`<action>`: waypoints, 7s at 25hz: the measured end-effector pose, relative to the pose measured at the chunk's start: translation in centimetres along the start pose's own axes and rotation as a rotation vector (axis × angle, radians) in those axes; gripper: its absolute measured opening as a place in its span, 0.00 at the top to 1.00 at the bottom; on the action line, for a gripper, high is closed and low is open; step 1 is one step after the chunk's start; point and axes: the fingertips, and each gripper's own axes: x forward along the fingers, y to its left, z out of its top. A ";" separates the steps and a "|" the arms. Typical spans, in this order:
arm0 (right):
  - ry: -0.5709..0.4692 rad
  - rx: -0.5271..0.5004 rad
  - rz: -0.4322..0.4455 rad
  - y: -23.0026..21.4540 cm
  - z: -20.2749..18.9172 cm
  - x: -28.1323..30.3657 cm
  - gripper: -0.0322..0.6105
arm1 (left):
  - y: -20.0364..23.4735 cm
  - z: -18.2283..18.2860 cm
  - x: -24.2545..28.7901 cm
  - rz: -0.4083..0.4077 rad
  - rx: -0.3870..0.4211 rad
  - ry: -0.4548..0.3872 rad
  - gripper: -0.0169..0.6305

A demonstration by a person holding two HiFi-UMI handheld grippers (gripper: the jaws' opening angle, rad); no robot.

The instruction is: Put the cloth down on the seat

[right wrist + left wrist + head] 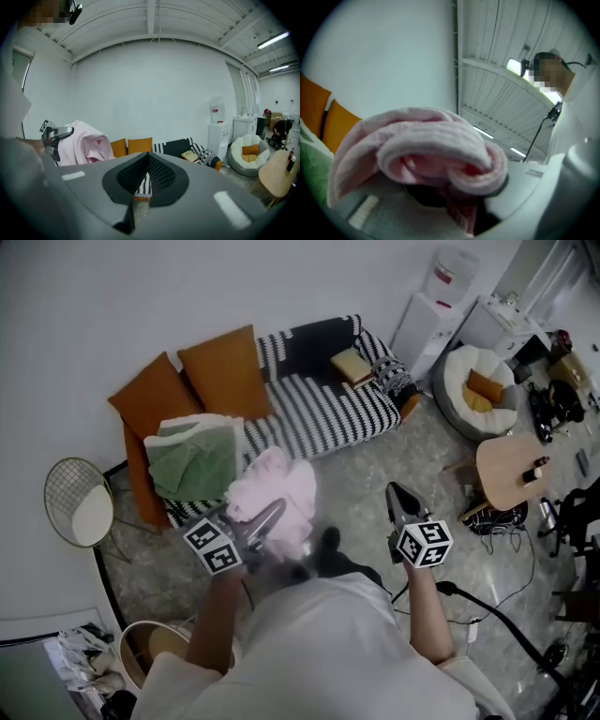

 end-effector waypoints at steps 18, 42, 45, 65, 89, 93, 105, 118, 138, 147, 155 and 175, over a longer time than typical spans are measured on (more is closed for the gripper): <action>0.030 0.005 0.083 -4.7 2.1 9.2 0.95 | 6.4 2.4 5.0 0.065 0.001 -0.006 0.77; 0.009 0.036 0.168 -20.7 9.1 21.9 0.95 | 17.5 5.8 21.2 0.149 -0.036 -0.026 0.78; 0.014 0.026 0.164 -22.4 9.3 22.8 0.95 | 18.5 5.9 23.0 0.143 -0.025 -0.021 0.78; 0.081 0.027 0.163 -27.1 9.4 28.0 0.95 | 25.2 7.2 30.1 0.136 -0.023 0.007 0.78; 0.137 0.072 0.032 -32.2 11.2 45.6 0.95 | 43.1 10.6 38.6 0.030 -0.124 0.179 0.78; 0.164 0.089 0.019 -32.8 11.0 49.1 0.95 | 47.0 10.5 40.2 0.011 -0.141 0.226 0.78; 0.224 0.140 -0.057 -35.1 8.9 58.9 0.95 | 58.7 9.1 45.2 -0.027 -0.200 0.364 0.78; 0.303 0.208 -0.157 -37.6 2.2 66.3 0.95 | 73.3 0.5 48.0 0.064 -0.230 0.527 0.77; 0.398 0.342 -0.216 -39.2 -6.9 73.2 0.95 | 90.2 -14.2 50.4 0.293 -0.365 0.701 0.74; 0.416 0.317 -0.172 -38.0 -6.3 74.9 0.95 | 91.5 -16.4 50.6 0.384 -0.532 0.704 0.30; 0.391 0.298 -0.180 -38.9 -3.7 74.2 0.95 | 88.6 -14.6 49.7 0.393 -0.558 0.677 0.18; 0.300 0.180 -0.083 -35.3 5.4 65.4 0.95 | 70.9 -3.6 49.8 0.250 -0.310 0.643 0.47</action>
